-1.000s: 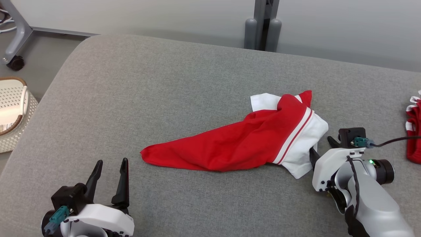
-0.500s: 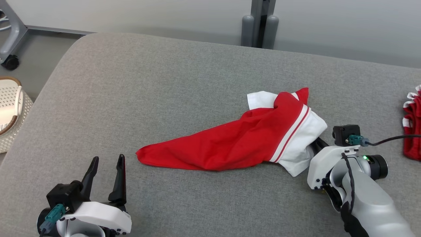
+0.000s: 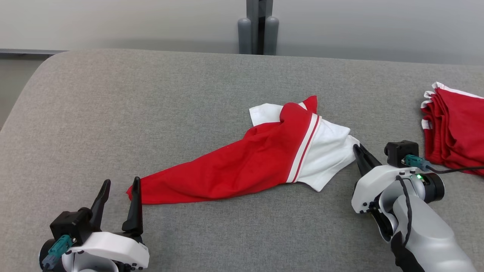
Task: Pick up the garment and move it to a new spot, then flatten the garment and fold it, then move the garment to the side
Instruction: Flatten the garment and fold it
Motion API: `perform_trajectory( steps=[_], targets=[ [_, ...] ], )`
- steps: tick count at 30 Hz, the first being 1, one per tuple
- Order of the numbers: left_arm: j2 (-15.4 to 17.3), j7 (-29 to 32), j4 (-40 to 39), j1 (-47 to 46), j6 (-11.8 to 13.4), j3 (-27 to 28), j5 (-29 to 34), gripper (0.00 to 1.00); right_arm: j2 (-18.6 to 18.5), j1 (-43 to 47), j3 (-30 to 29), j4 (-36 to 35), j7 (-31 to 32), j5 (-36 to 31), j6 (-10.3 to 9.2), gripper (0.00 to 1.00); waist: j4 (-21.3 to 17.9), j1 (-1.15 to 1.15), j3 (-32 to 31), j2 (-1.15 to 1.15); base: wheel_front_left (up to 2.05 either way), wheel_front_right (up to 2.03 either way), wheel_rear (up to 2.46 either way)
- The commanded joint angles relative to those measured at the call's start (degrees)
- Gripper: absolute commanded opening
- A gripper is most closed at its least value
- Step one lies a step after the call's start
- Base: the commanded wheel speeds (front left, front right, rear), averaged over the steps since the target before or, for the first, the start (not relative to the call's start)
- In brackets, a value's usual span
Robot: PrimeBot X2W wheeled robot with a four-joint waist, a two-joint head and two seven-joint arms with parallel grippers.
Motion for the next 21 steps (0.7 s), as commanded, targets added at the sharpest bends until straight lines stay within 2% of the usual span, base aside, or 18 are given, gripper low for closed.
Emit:
perform_trajectory(
  steps=[1, 12, 19, 21],
  targets=[
    [0.47, 0.07, -0.33, 0.19, 0.27, 0.19, -0.17, 1.00, -0.47, 1.05, -0.20, -0.77, -0.50, 0.76, -0.02, 0.00, -0.85, 0.00, -0.09, 0.00, 0.00, 0.00, 0.00],
    [1.04, 0.17, -1.35, 1.17, 0.91, 0.39, -0.49, 1.00, -0.63, 7.35, -4.18, -6.73, -0.56, 1.35, -0.02, 0.00, -2.31, 0.00, -0.85, 0.00, 0.00, 0.00, 0.00],
    [1.63, -0.14, -2.35, 2.47, 1.48, 1.25, -0.65, 1.00, -0.08, 14.33, -11.48, -12.71, -0.51, -0.26, -0.02, 0.00, -3.97, 0.00, -1.27, 0.00, 0.00, 0.00, 0.00],
    [2.02, -0.22, -2.94, 2.68, 1.66, 1.46, -0.58, 1.00, 0.17, 17.79, -12.36, -15.47, -0.50, 3.01, -0.02, 0.00, -4.91, 0.00, -1.27, 0.00, 0.00, 0.00, 0.00]
  ],
)
